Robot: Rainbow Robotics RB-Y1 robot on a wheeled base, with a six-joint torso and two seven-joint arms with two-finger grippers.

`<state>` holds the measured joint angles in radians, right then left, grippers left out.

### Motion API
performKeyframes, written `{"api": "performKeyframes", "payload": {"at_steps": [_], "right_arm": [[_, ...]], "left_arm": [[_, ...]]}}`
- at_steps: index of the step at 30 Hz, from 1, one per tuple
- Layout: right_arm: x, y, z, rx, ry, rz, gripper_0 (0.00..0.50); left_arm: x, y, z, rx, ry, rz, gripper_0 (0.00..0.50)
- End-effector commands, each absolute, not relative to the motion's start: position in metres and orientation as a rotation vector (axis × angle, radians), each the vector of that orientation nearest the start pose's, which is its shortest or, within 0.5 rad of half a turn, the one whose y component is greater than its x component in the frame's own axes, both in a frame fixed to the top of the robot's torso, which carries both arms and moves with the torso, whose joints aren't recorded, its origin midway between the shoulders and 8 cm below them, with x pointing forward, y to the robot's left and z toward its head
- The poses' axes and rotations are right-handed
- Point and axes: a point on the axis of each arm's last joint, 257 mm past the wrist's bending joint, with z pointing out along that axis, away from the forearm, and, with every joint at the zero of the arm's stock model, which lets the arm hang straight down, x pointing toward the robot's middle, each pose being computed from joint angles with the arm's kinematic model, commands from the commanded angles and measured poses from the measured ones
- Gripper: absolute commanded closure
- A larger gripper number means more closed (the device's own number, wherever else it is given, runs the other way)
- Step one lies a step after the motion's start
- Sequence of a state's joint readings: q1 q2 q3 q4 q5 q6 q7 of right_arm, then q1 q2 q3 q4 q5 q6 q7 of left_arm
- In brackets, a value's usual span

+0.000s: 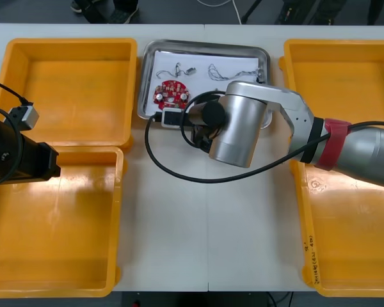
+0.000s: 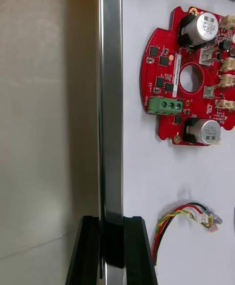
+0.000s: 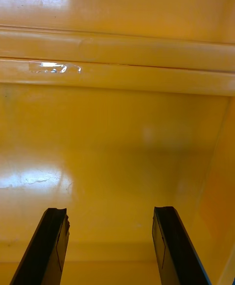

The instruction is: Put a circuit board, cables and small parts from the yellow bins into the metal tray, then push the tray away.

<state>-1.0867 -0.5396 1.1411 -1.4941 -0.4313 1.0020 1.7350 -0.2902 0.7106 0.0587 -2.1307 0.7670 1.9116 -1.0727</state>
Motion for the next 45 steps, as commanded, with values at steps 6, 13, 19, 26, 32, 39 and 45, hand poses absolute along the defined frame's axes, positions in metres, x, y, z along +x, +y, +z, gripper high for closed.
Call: {"api": "performKeyframes", "payload": {"at_steps": [6,13,19,26,32,39,45], "right_arm": [[0.606,0.021,-0.160,-1.563,1.498,-0.489,0.500],[0.618,0.017,-0.155,-1.557,1.453,-0.498,0.500],[0.627,0.019,-0.145,-1.554,1.388,-0.525,0.500],[0.637,0.018,-0.140,-1.557,1.327,-0.540,0.500],[0.643,0.015,-0.138,-1.560,1.300,-0.549,0.500],[0.650,0.015,-0.134,-1.556,1.268,-0.552,0.500],[0.655,0.011,-0.131,-1.550,1.259,-0.558,0.500]], "left_arm": [[0.392,0.306,-0.191,0.020,2.730,-0.032,0.000],[0.392,0.306,-0.191,0.020,2.730,-0.032,0.000],[0.392,0.306,-0.191,0.020,2.730,-0.032,0.000],[0.392,0.306,-0.191,0.020,2.730,-0.032,0.000],[0.392,0.306,-0.191,0.020,2.730,-0.032,0.000],[0.392,0.306,-0.191,0.020,2.730,-0.032,0.000],[0.392,0.306,-0.191,0.020,2.730,-0.032,0.000]]}}
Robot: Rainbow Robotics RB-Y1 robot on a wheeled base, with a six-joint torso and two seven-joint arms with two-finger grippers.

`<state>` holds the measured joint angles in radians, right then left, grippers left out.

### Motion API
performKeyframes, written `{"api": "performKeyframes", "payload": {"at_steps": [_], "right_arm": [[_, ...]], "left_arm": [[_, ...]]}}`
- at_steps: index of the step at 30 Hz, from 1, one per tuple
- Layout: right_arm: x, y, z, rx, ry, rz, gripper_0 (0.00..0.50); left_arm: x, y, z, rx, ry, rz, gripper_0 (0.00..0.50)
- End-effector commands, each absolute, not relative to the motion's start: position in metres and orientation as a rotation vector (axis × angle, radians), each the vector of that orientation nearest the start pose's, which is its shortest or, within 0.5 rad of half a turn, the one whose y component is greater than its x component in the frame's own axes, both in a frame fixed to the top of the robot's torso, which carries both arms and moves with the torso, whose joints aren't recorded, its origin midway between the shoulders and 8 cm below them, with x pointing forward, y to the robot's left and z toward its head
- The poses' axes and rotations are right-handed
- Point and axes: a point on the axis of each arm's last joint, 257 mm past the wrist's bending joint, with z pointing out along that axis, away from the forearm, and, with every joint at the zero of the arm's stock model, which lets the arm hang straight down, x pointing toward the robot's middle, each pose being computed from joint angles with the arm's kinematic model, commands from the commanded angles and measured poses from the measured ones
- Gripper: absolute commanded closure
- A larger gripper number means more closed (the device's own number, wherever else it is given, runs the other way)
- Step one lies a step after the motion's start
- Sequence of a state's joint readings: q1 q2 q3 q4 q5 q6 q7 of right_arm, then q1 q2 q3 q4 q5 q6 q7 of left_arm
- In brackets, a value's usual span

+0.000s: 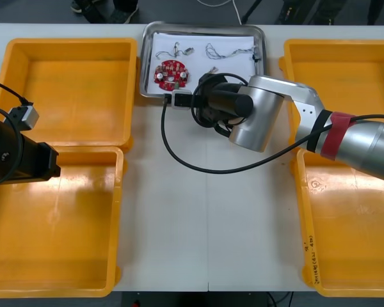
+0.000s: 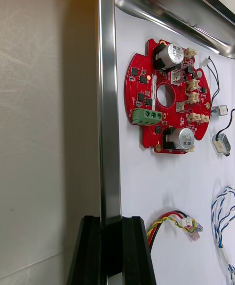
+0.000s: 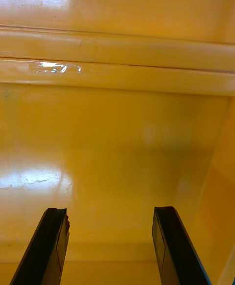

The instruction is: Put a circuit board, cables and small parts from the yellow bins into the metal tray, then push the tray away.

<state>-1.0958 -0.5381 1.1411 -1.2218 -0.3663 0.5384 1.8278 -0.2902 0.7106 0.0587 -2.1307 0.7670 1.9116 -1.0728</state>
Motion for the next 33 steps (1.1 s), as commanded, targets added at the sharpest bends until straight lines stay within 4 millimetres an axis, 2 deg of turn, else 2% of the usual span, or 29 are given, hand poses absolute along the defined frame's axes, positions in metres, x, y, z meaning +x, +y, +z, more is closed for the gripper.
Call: {"api": "performKeyframes", "payload": {"at_steps": [1,11,12,13,14,16,20,22,23,29,33], "right_arm": [[0.655,0.012,-0.129,-1.549,1.255,-0.559,0.500],[0.657,0.011,-0.128,-1.546,1.254,-0.561,0.500],[0.657,0.011,-0.128,-1.547,1.253,-0.562,0.470],[0.657,0.011,-0.128,-1.546,1.254,-0.561,0.405],[0.656,0.012,-0.128,-1.548,1.252,-0.560,0.377],[0.656,0.013,-0.128,-1.548,1.252,-0.558,0.250],[0.656,0.013,-0.128,-1.548,1.252,-0.558,0.137],[0.656,0.013,-0.128,-1.549,1.251,-0.559,0.042],[0.656,0.014,-0.127,-1.549,1.248,-0.559,0.009],[0.653,0.015,-0.130,-1.545,1.270,-0.536,0.000],[0.645,0.018,-0.131,-1.556,1.331,-0.524,0.000]], "left_arm": [[0.392,0.306,-0.191,0.020,2.730,-0.032,0.000],[0.392,0.306,-0.191,0.020,2.730,-0.032,0.000],[0.392,0.306,-0.191,0.020,2.730,-0.032,0.000],[0.392,0.306,-0.191,0.020,2.730,-0.032,0.000],[0.392,0.306,-0.191,0.020,2.730,-0.032,0.000],[0.392,0.306,-0.191,0.020,2.730,-0.032,0.000],[0.392,0.306,-0.191,0.020,2.730,-0.032,0.000],[0.392,0.306,-0.191,0.020,2.730,-0.032,0.000],[0.392,0.306,-0.191,0.020,2.730,-0.032,0.000],[0.392,0.306,-0.191,0.020,2.730,-0.032,0.000],[0.392,0.306,-0.191,0.020,2.730,-0.032,0.000]]}}
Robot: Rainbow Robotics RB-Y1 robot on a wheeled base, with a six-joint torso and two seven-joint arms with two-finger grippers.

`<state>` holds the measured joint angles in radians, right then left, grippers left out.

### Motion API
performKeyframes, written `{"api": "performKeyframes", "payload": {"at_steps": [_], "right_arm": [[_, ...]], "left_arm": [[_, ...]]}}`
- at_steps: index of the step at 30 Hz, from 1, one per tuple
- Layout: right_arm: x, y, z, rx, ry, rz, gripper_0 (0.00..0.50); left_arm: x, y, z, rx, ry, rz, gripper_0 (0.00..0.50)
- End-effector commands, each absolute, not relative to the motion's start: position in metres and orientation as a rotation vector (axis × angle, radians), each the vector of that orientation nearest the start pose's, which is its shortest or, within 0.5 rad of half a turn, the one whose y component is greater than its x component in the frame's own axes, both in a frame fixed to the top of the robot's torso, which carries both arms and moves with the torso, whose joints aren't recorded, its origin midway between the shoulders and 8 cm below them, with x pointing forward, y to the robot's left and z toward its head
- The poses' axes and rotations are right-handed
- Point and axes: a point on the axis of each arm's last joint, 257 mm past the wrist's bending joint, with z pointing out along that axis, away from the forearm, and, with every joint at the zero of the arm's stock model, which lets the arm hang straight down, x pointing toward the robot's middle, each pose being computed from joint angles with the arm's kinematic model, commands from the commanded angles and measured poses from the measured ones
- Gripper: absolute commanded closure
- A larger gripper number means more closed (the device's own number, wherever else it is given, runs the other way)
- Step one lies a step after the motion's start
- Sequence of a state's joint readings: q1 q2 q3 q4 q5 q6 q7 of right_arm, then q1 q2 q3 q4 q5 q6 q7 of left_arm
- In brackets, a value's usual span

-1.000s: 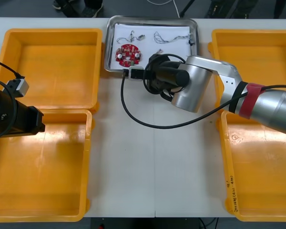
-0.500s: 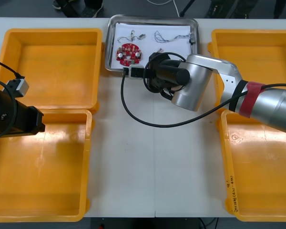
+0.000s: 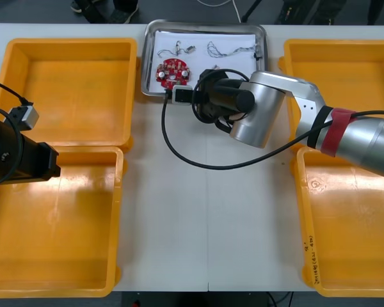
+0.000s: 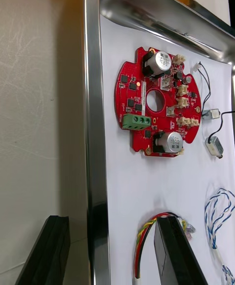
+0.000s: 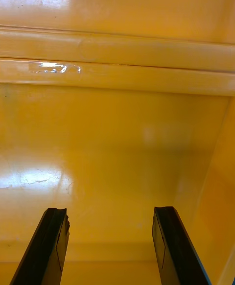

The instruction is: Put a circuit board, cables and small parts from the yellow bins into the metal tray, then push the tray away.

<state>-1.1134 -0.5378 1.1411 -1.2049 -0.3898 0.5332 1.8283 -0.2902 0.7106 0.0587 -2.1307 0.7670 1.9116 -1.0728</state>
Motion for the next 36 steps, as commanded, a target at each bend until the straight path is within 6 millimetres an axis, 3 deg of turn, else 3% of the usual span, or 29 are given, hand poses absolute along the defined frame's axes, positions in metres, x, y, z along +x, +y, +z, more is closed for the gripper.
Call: {"api": "performKeyframes", "payload": {"at_steps": [1,15,21,28,36], "right_arm": [[0.642,0.019,-0.129,-1.557,1.349,-0.526,0.000],[0.576,0.021,-0.118,-1.595,1.572,-0.479,0.000],[0.537,0.006,-0.114,-1.590,1.679,-0.457,0.000],[0.495,-0.036,-0.106,-1.512,1.852,-0.424,0.000],[0.450,-0.101,-0.098,-1.225,2.122,-0.318,0.000]], "left_arm": [[0.392,0.306,-0.191,0.020,2.730,-0.032,0.000],[0.392,0.306,-0.191,0.020,2.730,-0.032,0.000],[0.392,0.306,-0.191,0.020,2.730,-0.032,0.000],[0.392,0.306,-0.191,0.020,2.730,-0.032,0.000],[0.392,0.306,-0.191,0.020,2.730,-0.032,0.000]]}}
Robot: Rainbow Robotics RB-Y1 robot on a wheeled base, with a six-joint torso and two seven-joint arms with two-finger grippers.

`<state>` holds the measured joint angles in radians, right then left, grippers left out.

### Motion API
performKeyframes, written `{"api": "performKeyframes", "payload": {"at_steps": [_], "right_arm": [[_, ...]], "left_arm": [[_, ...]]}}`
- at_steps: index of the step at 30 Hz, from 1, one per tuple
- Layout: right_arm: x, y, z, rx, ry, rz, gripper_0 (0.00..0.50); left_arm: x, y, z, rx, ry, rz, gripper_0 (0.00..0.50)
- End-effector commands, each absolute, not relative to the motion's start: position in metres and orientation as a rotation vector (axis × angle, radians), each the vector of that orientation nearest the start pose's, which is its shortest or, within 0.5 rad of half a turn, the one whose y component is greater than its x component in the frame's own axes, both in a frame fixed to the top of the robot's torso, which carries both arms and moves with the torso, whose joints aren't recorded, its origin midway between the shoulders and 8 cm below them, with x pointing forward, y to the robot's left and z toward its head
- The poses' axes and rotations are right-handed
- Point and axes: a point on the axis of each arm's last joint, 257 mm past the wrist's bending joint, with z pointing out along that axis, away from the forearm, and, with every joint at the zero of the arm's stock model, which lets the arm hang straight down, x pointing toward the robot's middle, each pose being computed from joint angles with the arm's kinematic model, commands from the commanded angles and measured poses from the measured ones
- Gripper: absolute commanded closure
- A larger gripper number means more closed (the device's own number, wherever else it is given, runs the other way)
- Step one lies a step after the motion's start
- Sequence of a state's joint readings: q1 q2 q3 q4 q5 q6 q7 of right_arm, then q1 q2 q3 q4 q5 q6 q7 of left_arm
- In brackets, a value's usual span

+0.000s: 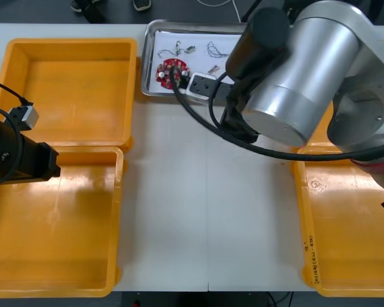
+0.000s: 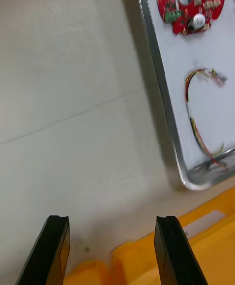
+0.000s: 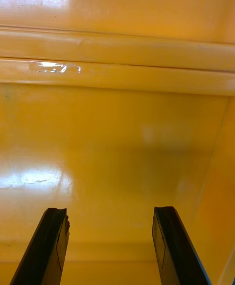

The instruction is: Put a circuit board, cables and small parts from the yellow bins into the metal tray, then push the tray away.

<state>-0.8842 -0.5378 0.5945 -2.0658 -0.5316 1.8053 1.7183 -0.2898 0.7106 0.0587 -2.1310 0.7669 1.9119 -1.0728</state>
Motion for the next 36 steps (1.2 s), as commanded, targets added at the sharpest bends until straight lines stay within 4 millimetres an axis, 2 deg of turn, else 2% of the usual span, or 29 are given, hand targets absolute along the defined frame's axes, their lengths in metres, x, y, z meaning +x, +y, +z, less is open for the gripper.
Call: {"api": "performKeyframes", "payload": {"at_steps": [1,2,10,15,23,28,31,36], "right_arm": [[0.447,-0.105,-0.098,-1.201,2.141,-0.306,0.000],[0.442,-0.115,-0.097,-1.151,2.177,-0.285,0.000],[0.425,-0.156,-0.087,-0.774,2.321,-0.025,0.000],[0.418,-0.195,-0.085,-0.507,2.416,0.075,0.000],[0.417,-0.254,-0.083,-0.267,2.502,0.104,0.000],[0.419,-0.304,-0.088,-0.084,2.542,0.111,0.000],[0.420,-0.325,-0.087,-0.011,2.549,0.111,0.000],[0.422,-0.349,-0.088,0.079,2.556,0.115,0.000]], "left_arm": [[0.392,0.306,-0.191,0.020,2.730,-0.032,0.000],[0.392,0.306,-0.191,0.020,2.730,-0.032,0.000],[0.392,0.306,-0.191,0.020,2.730,-0.032,0.000],[0.392,0.306,-0.191,0.020,2.730,-0.032,0.000],[0.392,0.306,-0.191,0.020,2.730,-0.032,0.000],[0.392,0.306,-0.191,0.020,2.730,-0.032,0.000],[0.392,0.306,-0.191,0.020,2.730,-0.032,0.000],[0.392,0.306,-0.191,0.020,2.730,-0.032,0.000]]}}
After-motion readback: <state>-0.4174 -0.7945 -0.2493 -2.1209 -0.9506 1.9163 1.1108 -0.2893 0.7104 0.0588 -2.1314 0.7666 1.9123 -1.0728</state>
